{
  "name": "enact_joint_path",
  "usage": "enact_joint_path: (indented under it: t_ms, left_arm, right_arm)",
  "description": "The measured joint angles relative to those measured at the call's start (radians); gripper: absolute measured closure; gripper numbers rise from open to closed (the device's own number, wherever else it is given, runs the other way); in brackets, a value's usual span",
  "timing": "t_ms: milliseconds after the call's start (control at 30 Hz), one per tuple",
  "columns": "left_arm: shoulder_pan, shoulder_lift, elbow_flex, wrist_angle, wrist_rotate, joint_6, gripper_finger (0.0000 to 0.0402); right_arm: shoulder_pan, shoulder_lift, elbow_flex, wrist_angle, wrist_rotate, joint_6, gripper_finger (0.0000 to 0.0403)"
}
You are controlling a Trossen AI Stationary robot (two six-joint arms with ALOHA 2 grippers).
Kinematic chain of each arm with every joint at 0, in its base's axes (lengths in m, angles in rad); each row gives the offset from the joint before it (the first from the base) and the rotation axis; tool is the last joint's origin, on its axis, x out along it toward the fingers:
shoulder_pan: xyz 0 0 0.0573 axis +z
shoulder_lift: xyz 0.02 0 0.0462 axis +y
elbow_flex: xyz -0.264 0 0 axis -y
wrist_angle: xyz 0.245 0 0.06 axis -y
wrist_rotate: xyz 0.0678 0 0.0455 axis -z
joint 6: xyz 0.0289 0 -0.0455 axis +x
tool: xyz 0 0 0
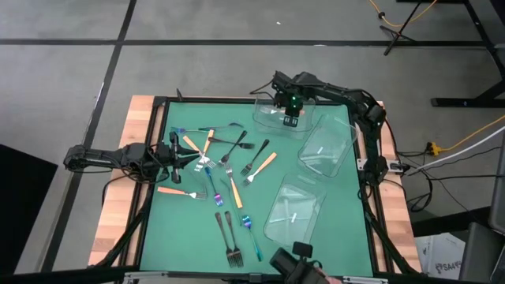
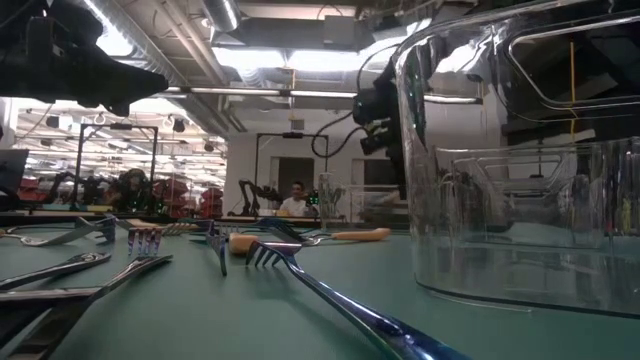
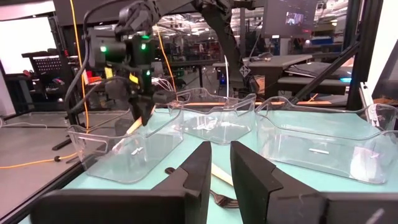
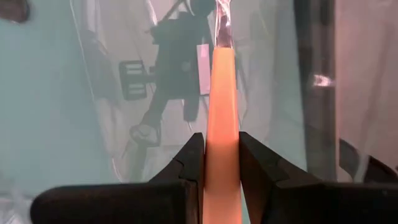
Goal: Sort silverware by color (type)
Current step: Put the orange fork into the top transparent bin
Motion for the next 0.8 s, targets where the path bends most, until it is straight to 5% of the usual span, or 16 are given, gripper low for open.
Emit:
enact_joint_path:
  t_ms: [233,800]
  left_arm:
    - [0.0,0.0,0.0,0.0,0.0,0.0,0.0348]
    - [0.0,0.0,0.0,0.0,0.0,0.001,0.0348]
  right_arm:
    - [-0.004,0.0,-0.092,0.13,-0.032,-0.036,0.034]
    - [-0.002,0.0,-0.1,0.138,0.009,-0.031,0.034]
